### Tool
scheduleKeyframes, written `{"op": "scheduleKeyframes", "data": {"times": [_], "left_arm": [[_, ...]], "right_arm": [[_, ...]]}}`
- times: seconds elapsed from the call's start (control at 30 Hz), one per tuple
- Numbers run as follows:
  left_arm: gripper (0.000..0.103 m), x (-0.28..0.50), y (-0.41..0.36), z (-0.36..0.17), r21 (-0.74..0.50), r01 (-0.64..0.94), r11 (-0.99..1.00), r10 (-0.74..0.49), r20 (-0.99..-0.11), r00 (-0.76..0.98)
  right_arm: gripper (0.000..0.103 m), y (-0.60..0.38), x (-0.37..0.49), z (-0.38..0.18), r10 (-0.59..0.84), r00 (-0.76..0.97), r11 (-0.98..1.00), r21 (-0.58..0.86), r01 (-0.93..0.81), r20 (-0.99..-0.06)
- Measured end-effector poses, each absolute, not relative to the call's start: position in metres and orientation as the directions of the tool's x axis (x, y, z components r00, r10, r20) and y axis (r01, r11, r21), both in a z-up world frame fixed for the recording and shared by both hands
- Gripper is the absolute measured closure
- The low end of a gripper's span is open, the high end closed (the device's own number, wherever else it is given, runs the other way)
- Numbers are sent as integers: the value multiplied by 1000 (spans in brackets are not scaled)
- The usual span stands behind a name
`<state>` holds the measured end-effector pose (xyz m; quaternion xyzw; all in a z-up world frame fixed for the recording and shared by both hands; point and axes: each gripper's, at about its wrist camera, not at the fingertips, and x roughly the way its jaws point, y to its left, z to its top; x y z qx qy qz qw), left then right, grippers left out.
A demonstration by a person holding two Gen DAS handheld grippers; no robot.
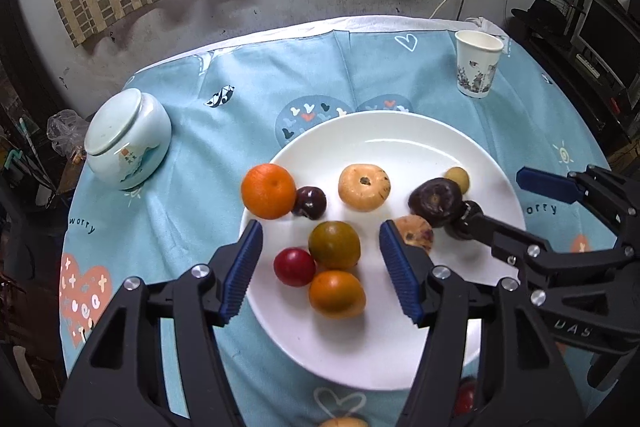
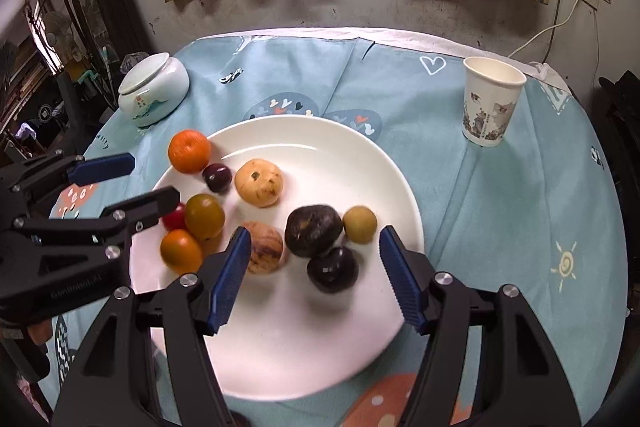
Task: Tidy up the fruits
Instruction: 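Move both tools back to the fruit cluster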
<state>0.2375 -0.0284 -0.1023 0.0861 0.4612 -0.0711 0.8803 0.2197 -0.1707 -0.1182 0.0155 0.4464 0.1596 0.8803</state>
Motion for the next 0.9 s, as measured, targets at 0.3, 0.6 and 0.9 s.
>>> {"op": "scheduleKeyframes", "data": {"times": [0.3, 0.6, 0.9], "left_arm": [[22, 173, -15, -79, 95, 182, 979, -32, -804, 594], [16, 81, 40, -120, 18, 119, 993, -39, -887, 460], [16, -7, 37, -167, -43, 177, 983, -95, -949, 300]], "right_arm": [[36, -171, 139, -100, 302, 558, 946, 168, -278, -773], [36, -190, 20, -140, 313, 482, 948, 240, -208, -818], [36, -165, -38, -187, 292, 402, 946, 200, -255, -868]]}}
